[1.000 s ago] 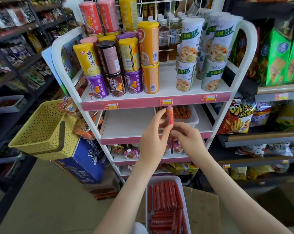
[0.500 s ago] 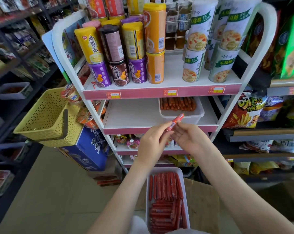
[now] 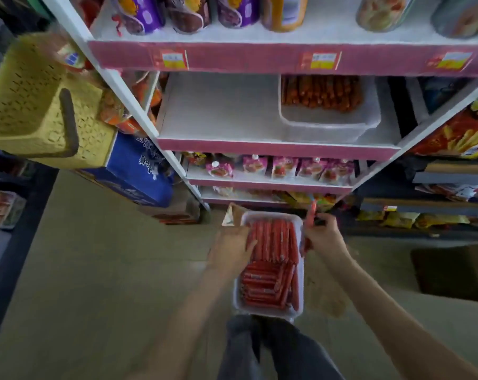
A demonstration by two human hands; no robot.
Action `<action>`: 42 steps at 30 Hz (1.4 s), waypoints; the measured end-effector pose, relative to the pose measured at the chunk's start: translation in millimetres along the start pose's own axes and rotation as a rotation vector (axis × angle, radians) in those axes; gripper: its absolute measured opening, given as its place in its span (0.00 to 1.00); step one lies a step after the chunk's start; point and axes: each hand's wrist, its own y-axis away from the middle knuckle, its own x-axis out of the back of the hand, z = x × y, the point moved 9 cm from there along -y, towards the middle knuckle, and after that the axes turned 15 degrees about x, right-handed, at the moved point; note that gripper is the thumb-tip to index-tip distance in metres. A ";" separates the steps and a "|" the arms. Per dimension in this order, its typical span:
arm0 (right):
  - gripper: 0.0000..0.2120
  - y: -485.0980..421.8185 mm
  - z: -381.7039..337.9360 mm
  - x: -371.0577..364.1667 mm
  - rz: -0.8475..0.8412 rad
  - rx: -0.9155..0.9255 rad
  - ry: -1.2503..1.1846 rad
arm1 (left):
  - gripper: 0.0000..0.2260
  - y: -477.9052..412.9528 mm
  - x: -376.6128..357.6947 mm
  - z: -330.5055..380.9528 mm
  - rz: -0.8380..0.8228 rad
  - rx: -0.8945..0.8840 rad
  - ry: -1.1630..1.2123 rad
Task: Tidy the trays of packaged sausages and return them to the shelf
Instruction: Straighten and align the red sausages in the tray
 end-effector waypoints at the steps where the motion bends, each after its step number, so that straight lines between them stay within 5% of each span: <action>1: 0.23 -3.0 25.5 -3.9 -0.022 -0.007 0.084 | 0.11 -2.3 -24.1 -20.9 -0.055 0.091 0.041; 5: 0.20 -16.5 107.8 -30.7 -0.164 0.034 0.402 | 0.14 -6.7 -115.0 -66.8 -0.155 0.177 -0.100; 11: 0.22 -76.4 167.5 -81.6 -0.229 0.340 0.716 | 0.15 -15.6 -231.7 -68.0 -0.226 -0.085 -0.480; 16: 0.30 -106.1 224.0 -114.0 -0.338 0.238 1.170 | 0.09 -14.9 -292.6 -71.9 -0.349 -0.136 -0.649; 20: 0.31 -102.7 232.4 -114.6 -0.320 0.262 1.125 | 0.07 -19.3 -304.6 -67.6 -0.349 -0.161 -0.614; 24: 0.31 -82.6 217.2 -116.5 -0.310 0.502 1.049 | 0.13 -14.1 -308.8 -68.0 -0.423 -0.224 -0.656; 30: 0.21 -6.4 256.3 -147.9 -0.707 0.849 1.129 | 0.12 -4.6 -287.3 -72.2 -0.369 -0.113 -0.394; 34: 0.13 2.6 261.2 -134.8 -0.654 0.786 1.171 | 0.13 -4.5 -234.9 -84.7 -0.218 0.062 -0.121; 37: 0.16 -4.8 255.7 -128.2 -0.694 0.583 1.114 | 0.12 -3.4 -192.8 -93.8 -0.177 0.169 0.098; 42: 0.13 -2.6 169.2 -98.9 -0.484 0.172 0.328 | 0.07 -5.2 -133.3 -96.1 -0.265 0.335 0.418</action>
